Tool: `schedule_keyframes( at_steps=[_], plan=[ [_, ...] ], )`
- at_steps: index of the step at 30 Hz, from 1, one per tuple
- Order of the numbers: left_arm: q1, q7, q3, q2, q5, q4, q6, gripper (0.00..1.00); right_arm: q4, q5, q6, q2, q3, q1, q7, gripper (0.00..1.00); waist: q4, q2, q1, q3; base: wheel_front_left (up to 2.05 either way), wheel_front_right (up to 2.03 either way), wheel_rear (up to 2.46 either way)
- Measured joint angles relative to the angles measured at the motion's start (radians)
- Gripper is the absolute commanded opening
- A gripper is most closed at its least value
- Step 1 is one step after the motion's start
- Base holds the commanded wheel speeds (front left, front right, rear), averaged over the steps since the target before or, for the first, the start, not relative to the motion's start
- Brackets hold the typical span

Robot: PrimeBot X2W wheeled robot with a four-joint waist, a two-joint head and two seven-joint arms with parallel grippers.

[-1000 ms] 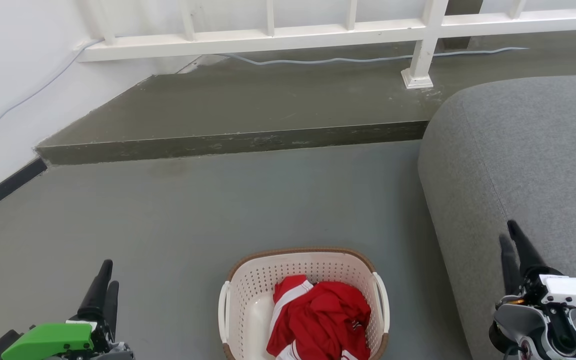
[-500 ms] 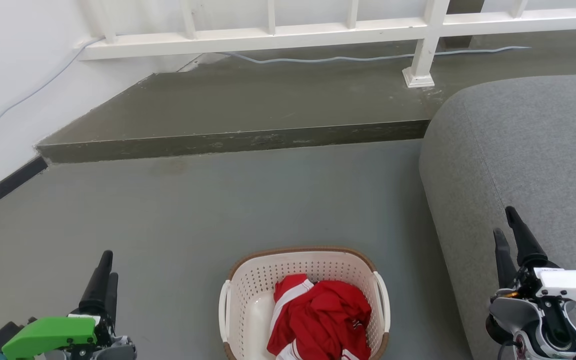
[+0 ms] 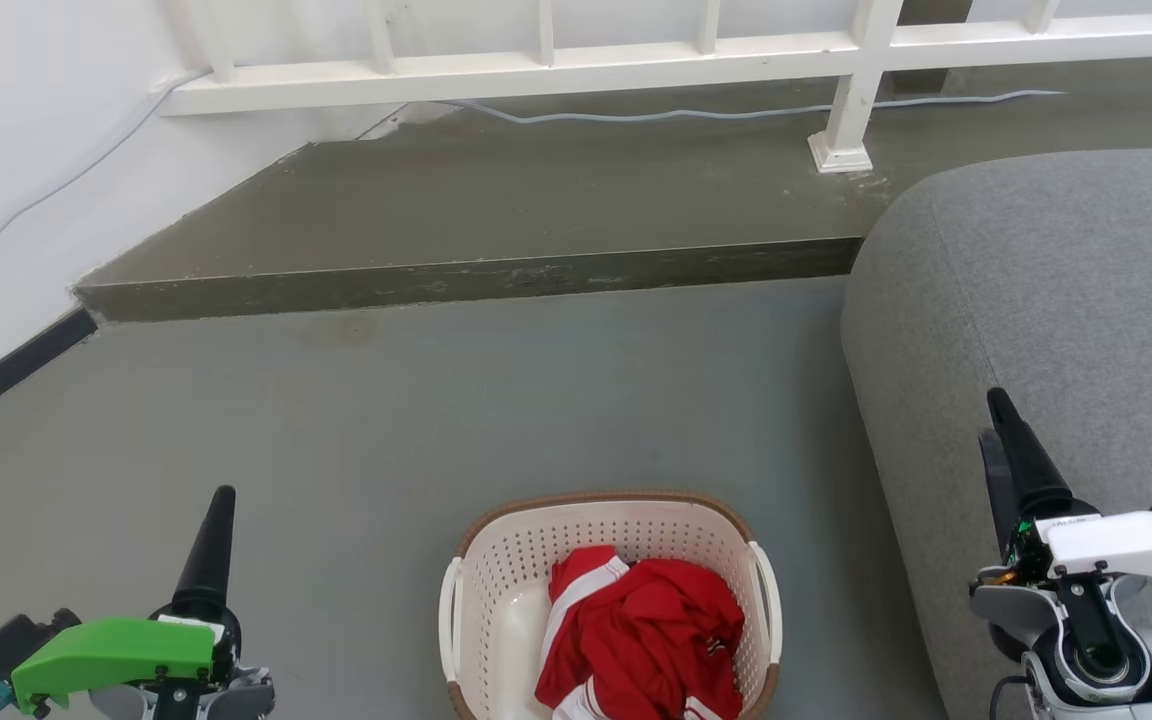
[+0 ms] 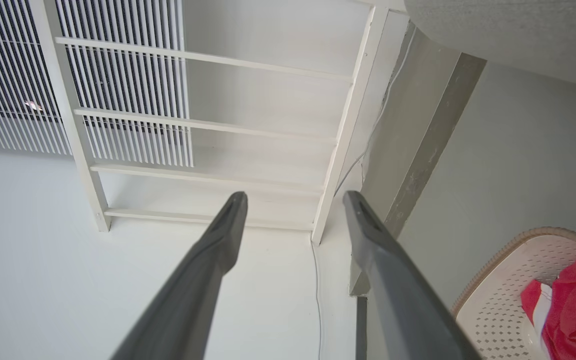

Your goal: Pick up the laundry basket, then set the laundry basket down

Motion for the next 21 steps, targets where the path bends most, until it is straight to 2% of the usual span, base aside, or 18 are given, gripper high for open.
schedule_keyframes(
  at_steps=[12, 21],
  plan=[
    [-0.002, -0.050, -0.038, 0.028, 0.170, -0.005, 0.000, 1.00, -0.018, -0.194, 0.001, -0.071, 0.117, -0.021, -0.050, 1.00, 0.003, 0.0000, 0.0000, 0.004, 0.00, 0.00, 0.00],
    [-0.028, -0.079, -0.062, 0.043, 0.337, -0.022, 0.013, 1.00, -0.017, -0.323, 0.001, -0.088, 0.158, -0.033, -0.090, 1.00, 0.004, 0.0000, 0.0000, 0.009, 0.00, 0.00, 0.00]
  ],
)
